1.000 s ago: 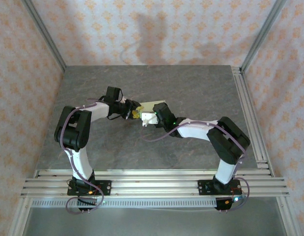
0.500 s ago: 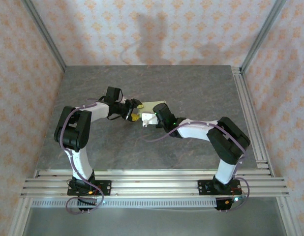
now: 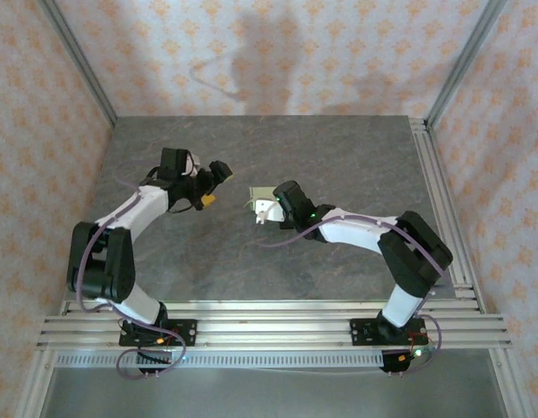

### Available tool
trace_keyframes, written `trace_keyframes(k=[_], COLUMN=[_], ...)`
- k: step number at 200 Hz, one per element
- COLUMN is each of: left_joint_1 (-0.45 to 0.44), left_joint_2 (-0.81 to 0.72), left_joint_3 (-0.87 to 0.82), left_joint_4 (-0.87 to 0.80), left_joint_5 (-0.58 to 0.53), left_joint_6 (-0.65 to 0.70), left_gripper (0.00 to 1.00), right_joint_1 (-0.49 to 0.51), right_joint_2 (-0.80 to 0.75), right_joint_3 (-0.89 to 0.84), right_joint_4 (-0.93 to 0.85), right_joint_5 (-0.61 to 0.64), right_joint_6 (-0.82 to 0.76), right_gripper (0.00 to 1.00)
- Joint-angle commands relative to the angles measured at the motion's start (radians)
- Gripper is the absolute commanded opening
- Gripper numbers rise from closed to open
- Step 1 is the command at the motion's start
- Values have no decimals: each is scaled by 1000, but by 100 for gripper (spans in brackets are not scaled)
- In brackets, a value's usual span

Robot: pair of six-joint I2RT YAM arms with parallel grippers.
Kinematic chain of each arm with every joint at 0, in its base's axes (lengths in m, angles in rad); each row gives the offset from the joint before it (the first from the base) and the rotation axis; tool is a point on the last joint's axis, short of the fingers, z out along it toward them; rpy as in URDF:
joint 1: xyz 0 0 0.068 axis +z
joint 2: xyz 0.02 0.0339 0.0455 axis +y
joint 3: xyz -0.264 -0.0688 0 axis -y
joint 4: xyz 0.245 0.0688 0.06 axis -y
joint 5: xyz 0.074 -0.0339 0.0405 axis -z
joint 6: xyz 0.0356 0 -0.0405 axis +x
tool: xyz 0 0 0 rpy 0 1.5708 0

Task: Fold the paper box

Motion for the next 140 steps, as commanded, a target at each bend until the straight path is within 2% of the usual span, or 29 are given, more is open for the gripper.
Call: trace_keyframes(k=[1, 13, 38, 57, 76, 100, 120, 140], left_joint_1=[-11, -10, -10, -20, -47, -139, -155, -158], left_joint_2=[-106, -156, -207, -217, -232, -273, -283, -275], left_joint_3=[23, 11, 22, 44, 45, -23, -51, -38], left_joint_4=[-73, -41, -1, -10, -10, 70, 84, 26], left_joint_5=[-245, -309, -366, -306, -259, -328, -293, -231], left_joint_6=[278, 363, 547, 756, 882, 1115, 1214, 1287], left_gripper=[100, 100, 100, 100, 100, 100, 100, 100], right_joint_1=[-17, -27, -43, -54, -62, -77, -87, -95], right_joint_2=[-56, -75, -118, -150, -174, -188, -195, -204], right_joint_3=[38, 39, 47, 57, 69, 97, 113, 123], right_joint_4=[-108, -133, -197, -248, -303, -398, -459, -499], right_joint_5=[-32, -52, -93, -121, -157, -197, -217, -230], right_joint_6=[61, 79, 113, 138, 163, 178, 182, 192], right_gripper=[36, 36, 36, 36, 36, 36, 36, 36])
